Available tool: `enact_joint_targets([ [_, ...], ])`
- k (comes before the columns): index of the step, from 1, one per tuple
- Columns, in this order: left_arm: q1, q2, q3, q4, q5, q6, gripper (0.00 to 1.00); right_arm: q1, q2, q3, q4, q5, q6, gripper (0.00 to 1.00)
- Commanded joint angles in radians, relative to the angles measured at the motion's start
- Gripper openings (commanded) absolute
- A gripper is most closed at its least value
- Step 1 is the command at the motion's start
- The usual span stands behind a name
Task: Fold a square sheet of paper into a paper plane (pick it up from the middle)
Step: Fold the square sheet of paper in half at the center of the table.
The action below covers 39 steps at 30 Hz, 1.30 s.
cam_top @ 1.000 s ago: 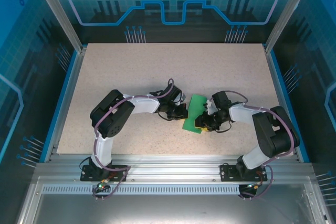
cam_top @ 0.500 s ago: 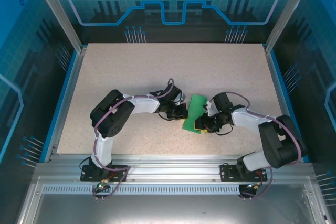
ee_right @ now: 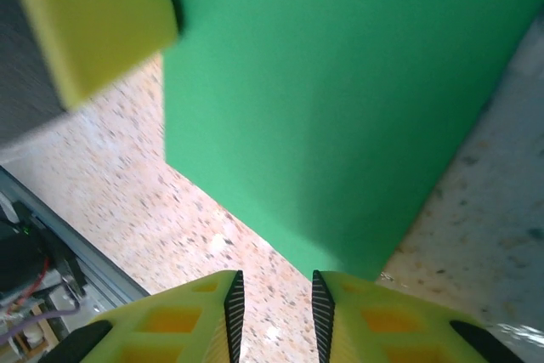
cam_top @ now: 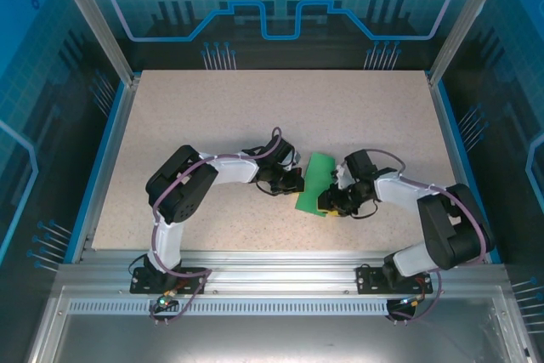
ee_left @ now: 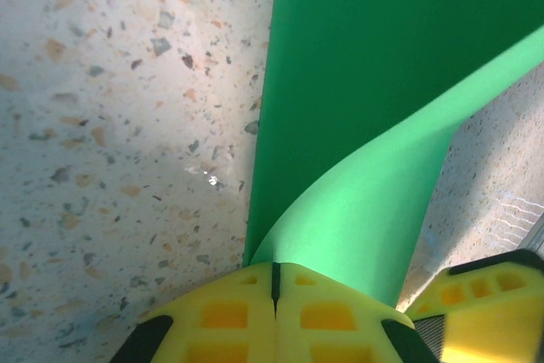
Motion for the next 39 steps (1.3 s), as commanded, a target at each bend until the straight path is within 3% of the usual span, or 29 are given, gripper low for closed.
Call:
enact_joint_targets([
  [1, -0.013, 0.038, -0.009, -0.118, -0.029, 0.031, 0.00, -0.061, -0.003, 0.069, 0.009, -0.003, -0.004, 0.30],
  [13, -0.013, 0.045, -0.007, -0.125, -0.032, 0.036, 0.00, -0.154, 0.250, 0.100, 0.123, 0.047, -0.011, 0.31],
  [24, -0.013, 0.046, -0.003, -0.137, -0.036, 0.040, 0.00, -0.175, 0.121, 0.198, 0.055, -0.041, -0.040, 0.33],
  [29, -0.013, 0.047, -0.003, -0.141, -0.035, 0.042, 0.00, -0.188, 0.182, 0.232, 0.063, -0.068, -0.066, 0.33],
  [39, -0.014, 0.049, -0.007, -0.142, -0.035, 0.047, 0.00, -0.202, 0.325, 0.244, 0.076, 0.012, -0.079, 0.32],
])
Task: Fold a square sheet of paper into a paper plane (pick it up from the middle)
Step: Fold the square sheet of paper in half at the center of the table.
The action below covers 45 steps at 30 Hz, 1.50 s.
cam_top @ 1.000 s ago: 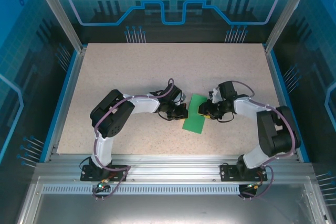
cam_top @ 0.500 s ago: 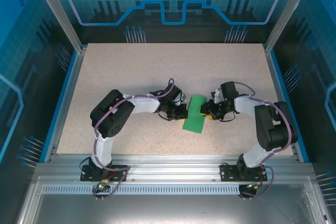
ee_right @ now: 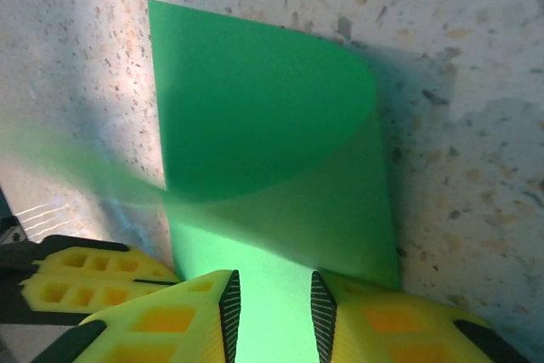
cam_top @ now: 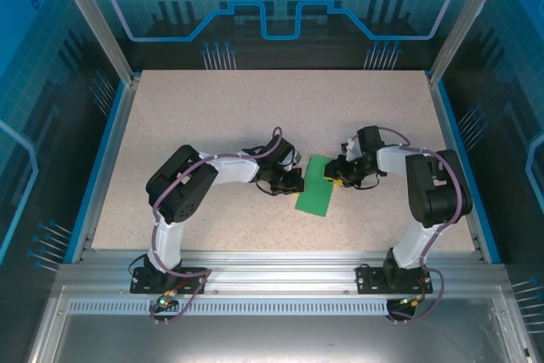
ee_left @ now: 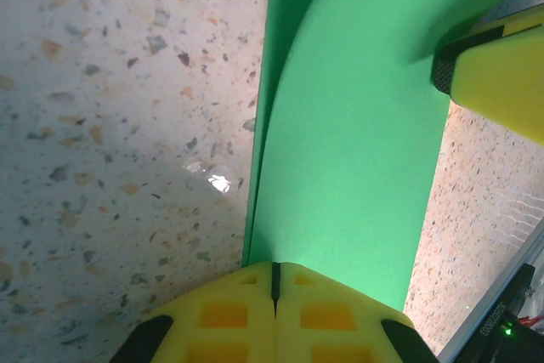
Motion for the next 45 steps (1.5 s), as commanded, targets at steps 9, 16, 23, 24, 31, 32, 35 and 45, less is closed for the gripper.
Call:
enact_joint_targets([
  [9, -0.013, 0.045, -0.019, -0.119, -0.033, 0.025, 0.00, -0.018, -0.075, 0.088, -0.069, -0.026, -0.026, 0.34],
  [16, -0.014, 0.046, -0.018, -0.120, -0.031, 0.025, 0.00, -0.042, 0.000, 0.121, -0.058, -0.037, -0.034, 0.33],
  [23, -0.014, 0.037, -0.023, -0.125, -0.033, 0.028, 0.00, -0.052, 0.106, 0.138, -0.031, 0.003, -0.030, 0.33],
  [24, -0.014, 0.035, -0.025, -0.125, -0.033, 0.028, 0.00, -0.053, 0.119, 0.141, -0.033, 0.002, -0.031, 0.32],
  [31, -0.015, 0.031, -0.034, -0.125, -0.035, 0.027, 0.00, -0.055, 0.036, 0.173, -0.094, 0.000, -0.025, 0.33],
  [32, -0.014, 0.032, -0.035, -0.125, -0.034, 0.027, 0.00, -0.055, 0.025, 0.179, -0.097, -0.007, -0.026, 0.33],
  [35, -0.014, 0.032, -0.033, -0.126, -0.034, 0.028, 0.00, -0.056, 0.016, 0.200, -0.103, -0.026, -0.030, 0.34],
  [45, -0.015, 0.028, -0.030, -0.128, -0.034, 0.028, 0.00, -0.063, 0.166, 0.236, -0.116, 0.036, 0.031, 0.33],
])
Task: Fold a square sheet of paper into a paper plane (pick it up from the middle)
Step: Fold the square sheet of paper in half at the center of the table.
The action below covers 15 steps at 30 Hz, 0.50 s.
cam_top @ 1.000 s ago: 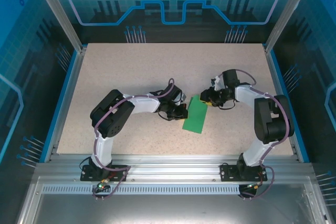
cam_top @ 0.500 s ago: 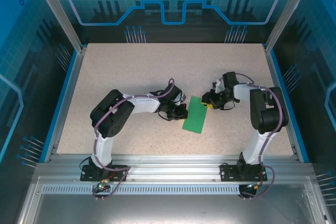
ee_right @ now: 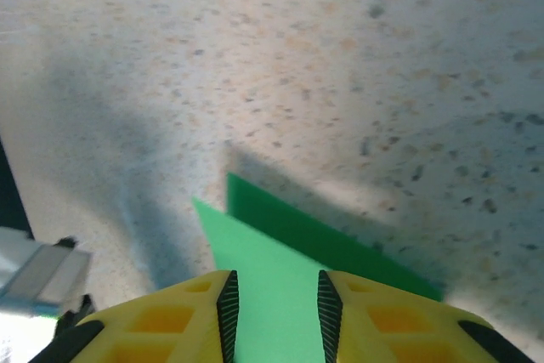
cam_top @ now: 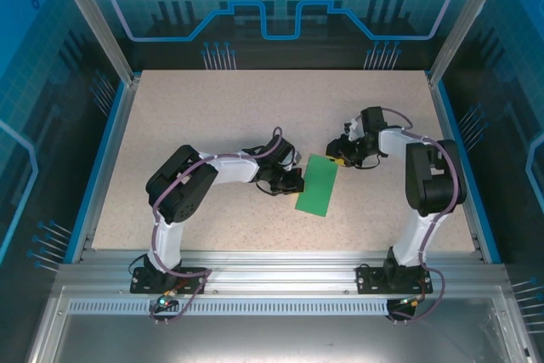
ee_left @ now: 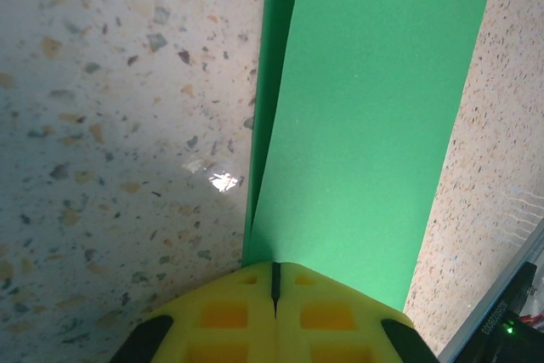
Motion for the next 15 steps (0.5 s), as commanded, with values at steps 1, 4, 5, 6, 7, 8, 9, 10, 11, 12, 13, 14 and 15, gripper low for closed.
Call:
enact_joint_targets([
  [1, -0.015, 0.028, -0.030, -0.126, -0.035, 0.025, 0.00, -0.024, 0.048, 0.002, -0.030, 0.019, 0.041, 0.33],
  [4, -0.015, 0.026, -0.032, -0.125, -0.035, 0.025, 0.00, -0.024, 0.034, 0.000, -0.036, 0.051, 0.067, 0.33],
  [5, -0.014, 0.025, -0.031, -0.125, -0.036, 0.025, 0.00, -0.027, 0.028, 0.003, -0.041, 0.057, 0.071, 0.33],
  [6, -0.014, 0.025, -0.032, -0.126, -0.036, 0.025, 0.00, -0.029, 0.021, 0.008, -0.039, 0.038, 0.070, 0.33],
  [7, -0.015, 0.024, -0.032, -0.126, -0.036, 0.025, 0.00, -0.030, 0.010, 0.008, -0.026, 0.010, 0.068, 0.33],
  [8, -0.014, 0.024, -0.031, -0.126, -0.036, 0.025, 0.00, -0.030, -0.004, 0.005, -0.016, -0.011, 0.068, 0.33],
  [9, -0.015, 0.022, -0.033, -0.128, -0.036, 0.025, 0.00, -0.031, -0.024, 0.000, -0.006, -0.020, 0.068, 0.33],
  [10, -0.014, 0.021, -0.033, -0.128, -0.037, 0.025, 0.00, -0.030, -0.039, -0.007, 0.000, -0.026, 0.068, 0.33],
  [11, -0.014, 0.019, -0.034, -0.128, -0.037, 0.025, 0.00, -0.031, -0.057, -0.016, 0.007, -0.026, 0.070, 0.33],
  [12, -0.014, 0.019, -0.034, -0.128, -0.038, 0.025, 0.00, -0.031, -0.068, -0.026, 0.016, -0.022, 0.079, 0.34],
  [13, -0.016, 0.019, -0.034, -0.128, -0.037, 0.025, 0.00, -0.033, -0.072, -0.035, 0.027, -0.021, 0.085, 0.34],
  [14, -0.015, 0.019, -0.034, -0.128, -0.037, 0.025, 0.00, -0.036, -0.068, -0.042, 0.037, -0.023, 0.092, 0.34],
  [15, -0.014, 0.018, -0.033, -0.127, -0.037, 0.025, 0.00, -0.039, -0.059, -0.044, 0.043, -0.023, 0.099, 0.34],
])
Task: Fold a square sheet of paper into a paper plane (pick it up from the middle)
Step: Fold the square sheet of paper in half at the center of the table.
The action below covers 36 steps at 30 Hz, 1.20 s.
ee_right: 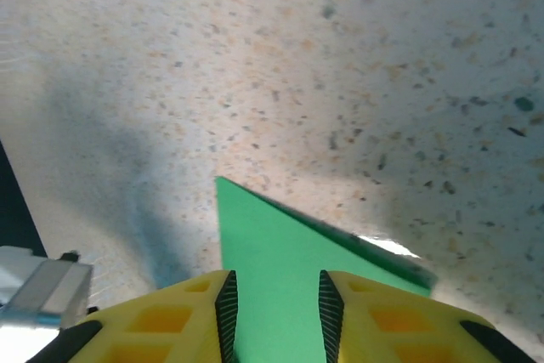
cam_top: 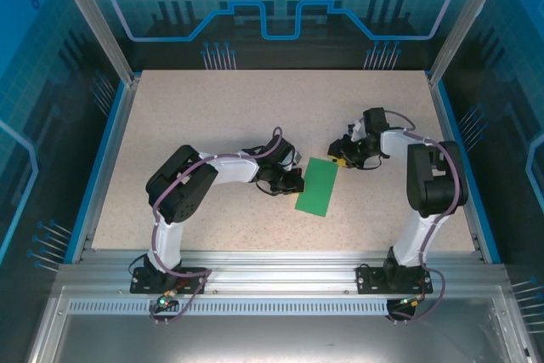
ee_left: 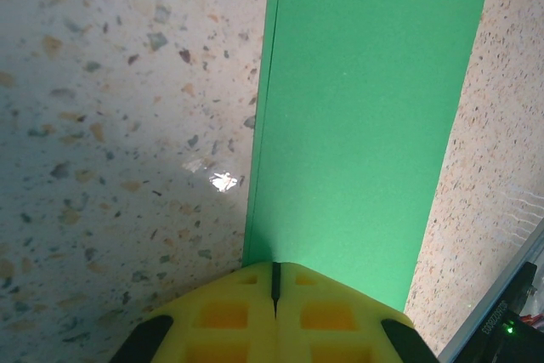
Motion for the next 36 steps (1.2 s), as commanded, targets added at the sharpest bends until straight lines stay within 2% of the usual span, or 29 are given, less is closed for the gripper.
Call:
enact_joint_targets([
  [1, -0.015, 0.019, -0.032, -0.126, -0.036, 0.025, 0.00, -0.026, -0.003, -0.025, 0.025, -0.027, 0.037, 0.33],
  [6, -0.014, 0.018, -0.032, -0.130, -0.036, 0.028, 0.00, -0.033, 0.051, -0.048, 0.027, 0.030, 0.093, 0.32],
  [11, -0.014, 0.017, -0.030, -0.130, -0.035, 0.028, 0.00, -0.040, 0.052, -0.083, 0.083, 0.023, 0.156, 0.32],
  [22, -0.017, 0.009, -0.027, -0.136, -0.036, 0.027, 0.00, -0.037, -0.106, -0.106, 0.070, -0.031, 0.114, 0.35],
  [30, -0.017, 0.010, -0.011, -0.156, -0.037, 0.040, 0.00, -0.040, -0.022, -0.098, 0.107, 0.018, 0.182, 0.36],
  [32, -0.017, 0.009, -0.010, -0.157, -0.037, 0.041, 0.00, -0.040, 0.010, -0.107, 0.151, -0.010, 0.204, 0.36],
  [36, -0.019, 0.009, -0.007, -0.160, -0.037, 0.042, 0.00, -0.040, 0.038, -0.109, 0.130, 0.026, 0.211, 0.36],
])
